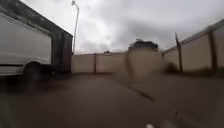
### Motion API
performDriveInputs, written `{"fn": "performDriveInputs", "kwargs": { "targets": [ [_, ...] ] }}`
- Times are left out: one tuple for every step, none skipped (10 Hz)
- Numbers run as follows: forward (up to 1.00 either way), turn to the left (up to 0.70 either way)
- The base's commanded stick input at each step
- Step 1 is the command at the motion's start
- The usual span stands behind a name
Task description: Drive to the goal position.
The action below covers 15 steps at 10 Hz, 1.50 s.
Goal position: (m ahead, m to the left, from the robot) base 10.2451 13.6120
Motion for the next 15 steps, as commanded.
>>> {"fn": "performDriveInputs", "kwargs": {
  "targets": [
    [0.5, 0.02],
    [0.5, 0.02],
    [0.5, 0.02],
    [0.5, 0.02],
    [0.5, 0.02],
    [0.5, 0.02],
    [0.5, 0.02],
    [0.5, 0.02],
    [0.5, 0.02],
    [0.5, 0.02],
    [0.5, 0.02],
    [0.5, 0.02],
    [0.5, 0.02],
    [0.5, 0.02],
    [0.5, 0.02]
  ]
}}
